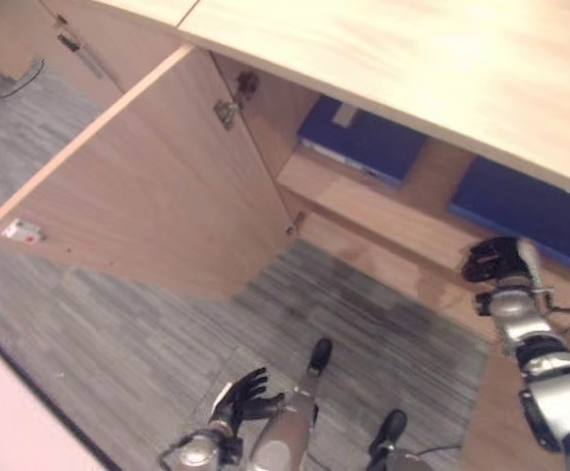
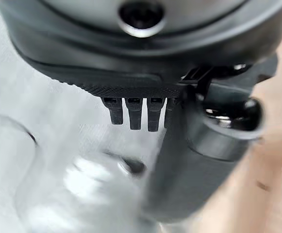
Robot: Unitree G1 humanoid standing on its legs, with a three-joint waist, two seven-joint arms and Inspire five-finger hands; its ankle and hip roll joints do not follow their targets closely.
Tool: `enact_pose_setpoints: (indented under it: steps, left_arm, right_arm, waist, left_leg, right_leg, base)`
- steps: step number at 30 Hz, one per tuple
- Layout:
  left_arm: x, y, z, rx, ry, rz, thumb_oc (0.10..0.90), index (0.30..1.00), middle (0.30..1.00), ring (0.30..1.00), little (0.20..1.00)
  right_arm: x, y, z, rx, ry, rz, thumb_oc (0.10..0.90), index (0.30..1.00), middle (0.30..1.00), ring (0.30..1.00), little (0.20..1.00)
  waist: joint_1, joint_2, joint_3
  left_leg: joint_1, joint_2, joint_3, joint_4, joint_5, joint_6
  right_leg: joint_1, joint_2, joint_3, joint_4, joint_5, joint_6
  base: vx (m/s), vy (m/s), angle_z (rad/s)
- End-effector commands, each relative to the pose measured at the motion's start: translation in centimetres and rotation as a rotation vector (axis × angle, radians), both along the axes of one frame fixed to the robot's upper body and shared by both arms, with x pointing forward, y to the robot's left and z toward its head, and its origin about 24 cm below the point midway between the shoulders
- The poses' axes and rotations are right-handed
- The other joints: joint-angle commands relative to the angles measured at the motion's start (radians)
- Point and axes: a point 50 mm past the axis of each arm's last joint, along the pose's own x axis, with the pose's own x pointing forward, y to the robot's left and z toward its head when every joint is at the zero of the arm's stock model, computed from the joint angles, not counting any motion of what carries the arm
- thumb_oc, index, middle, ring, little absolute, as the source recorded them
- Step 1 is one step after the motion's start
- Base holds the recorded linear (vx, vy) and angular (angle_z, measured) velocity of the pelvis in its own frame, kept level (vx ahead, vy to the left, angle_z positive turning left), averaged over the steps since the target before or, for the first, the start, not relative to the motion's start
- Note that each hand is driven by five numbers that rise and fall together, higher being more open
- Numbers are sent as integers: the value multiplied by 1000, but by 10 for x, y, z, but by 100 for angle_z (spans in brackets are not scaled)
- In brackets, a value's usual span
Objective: Put the empty folder in the office cabinet
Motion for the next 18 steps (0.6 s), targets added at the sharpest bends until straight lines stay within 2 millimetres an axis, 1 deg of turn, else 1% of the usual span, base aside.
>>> enact_pose_setpoints:
  steps: [1,2,5,6,9,11,12,13,15,17,18]
  left_arm:
    - [-45,19,-13,92,169,-67,800,900,900,900,900]
    - [-44,18,-14,92,170,-70,800,900,900,900,900]
    - [-43,17,-14,90,171,-68,800,900,900,900,900]
    - [-41,17,-14,91,165,-68,800,900,900,900,900]
    - [-40,17,-13,88,159,-63,800,900,900,900,900]
    - [-38,20,-12,87,147,-52,800,900,900,900,900]
    - [-38,19,-12,86,147,-52,800,900,900,900,900]
    - [-36,20,-11,84,138,-55,800,900,900,900,900]
    - [-34,21,-9,81,127,-61,800,900,900,900,900]
    - [-33,24,-7,79,119,-55,800,900,900,900,900]
    - [-33,24,-7,78,118,-55,800,900,900,900,900]
  right_arm:
    - [10,-10,52,-120,-168,12,400,300,300,300,300]
    - [11,-12,59,-131,-174,5,400,300,300,300,300]
    - [11,-15,63,-137,-174,-8,400,300,300,300,300]
    - [10,-20,68,-146,-174,-26,400,300,300,300,300]
    - [10,-24,74,-147,-177,-45,400,300,300,300,300]
    - [8,-32,85,-163,-181,-71,400,300,300,300,300]
    - [8,-32,85,-164,-181,-70,400,300,300,300,300]
    - [8,-36,96,-168,-201,-90,400,300,300,300,300]
    - [5,-43,109,-188,-213,-111,400,300,300,300,300]
    - [5,-47,126,-213,-241,-118,400,300,300,300,300]
    - [5,-47,127,-214,-241,-118,400,300,300,300,300]
  waist:
    - [18,-11,-25]
    - [21,-8,-20]
    - [22,-5,-17]
    - [25,0,-13]
    - [27,7,-10]
    - [31,15,-5]
    - [31,15,-5]
    - [35,23,-1]
    - [39,29,0]
    - [41,34,3]
    - [41,35,3]
  left_leg:
    - [100,29,28,15,-175,-14]
    - [92,29,28,15,-174,-15]
    - [82,29,27,15,-172,-15]
    - [75,29,28,14,-170,-15]
    - [65,28,29,13,-168,-15]
    - [51,27,30,12,-165,-16]
    - [51,27,30,12,-165,-16]
    - [43,27,29,10,-163,-17]
    - [33,26,28,9,-160,-18]
    - [21,26,28,7,-157,-19]
    - [20,26,28,7,-156,-19]
  right_leg:
    - [-151,-52,40,160,-36,-12]
    - [-164,-55,41,166,-36,-12]
    - [-179,-59,43,178,-37,-12]
    - [-192,-60,45,184,-37,-11]
    - [-207,-62,47,189,-38,-12]
    - [-232,-65,48,205,-40,-11]
    - [-233,-66,48,205,-40,-11]
    - [-250,-71,48,216,-40,-9]
    - [-267,-73,47,223,-41,-8]
    - [-289,-77,47,237,-42,-7]
    - [-290,-77,47,238,-42,-8]
  base:
    - [-13,-14,-7]
    - [-9,-16,-4]
    - [-9,-12,3]
    - [-8,-8,5]
    - [0,0,0]
    - [0,0,0]
    - [0,0,0]
    - [0,0,0]
    - [0,0,0]
    - [0,0,0]
    - [0,0,0]
